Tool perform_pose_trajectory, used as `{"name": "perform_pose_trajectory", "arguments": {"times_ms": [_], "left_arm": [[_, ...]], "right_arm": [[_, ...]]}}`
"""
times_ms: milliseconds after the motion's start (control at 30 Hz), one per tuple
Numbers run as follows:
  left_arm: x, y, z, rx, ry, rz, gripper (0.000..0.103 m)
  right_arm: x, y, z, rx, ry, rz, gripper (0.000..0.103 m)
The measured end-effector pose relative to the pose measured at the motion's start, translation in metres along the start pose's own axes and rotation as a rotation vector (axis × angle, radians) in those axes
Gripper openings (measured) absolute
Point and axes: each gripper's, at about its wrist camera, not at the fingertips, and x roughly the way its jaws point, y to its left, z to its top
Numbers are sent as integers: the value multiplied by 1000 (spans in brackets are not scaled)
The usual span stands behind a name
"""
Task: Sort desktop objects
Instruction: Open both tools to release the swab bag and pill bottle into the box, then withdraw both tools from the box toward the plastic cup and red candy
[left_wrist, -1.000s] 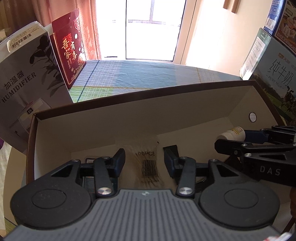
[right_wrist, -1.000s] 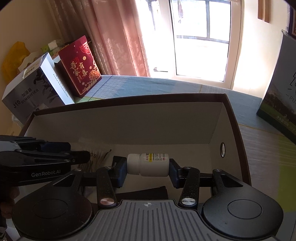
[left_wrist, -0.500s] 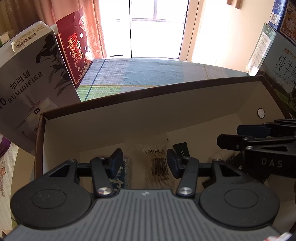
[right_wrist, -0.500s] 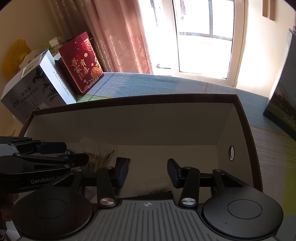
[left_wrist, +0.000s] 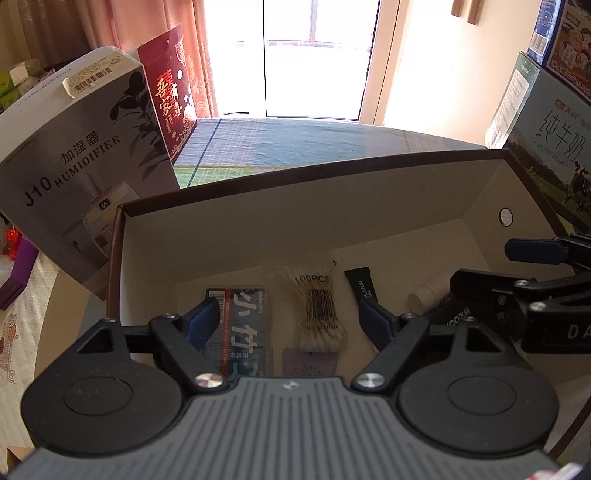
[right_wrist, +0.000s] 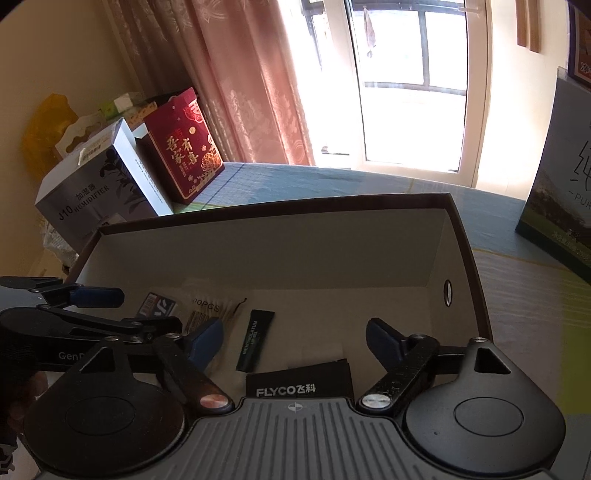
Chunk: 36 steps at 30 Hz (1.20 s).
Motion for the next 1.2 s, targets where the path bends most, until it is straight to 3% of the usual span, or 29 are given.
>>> {"name": "perform_pose_trajectory", "arguments": {"times_ms": [333, 1033, 1200], "left_arm": [[-43, 1, -22, -18, -30, 6, 90], [-127, -12, -88, -54, -77, 10, 90], [-145, -18, -104, -61, -87, 2, 96]], "right_arm": [[-45, 13, -25, -15, -53, 2, 99], [-126, 38, -82, -1, -130, -24, 101], [-143, 42, -93, -1, -140, -28, 101]]}}
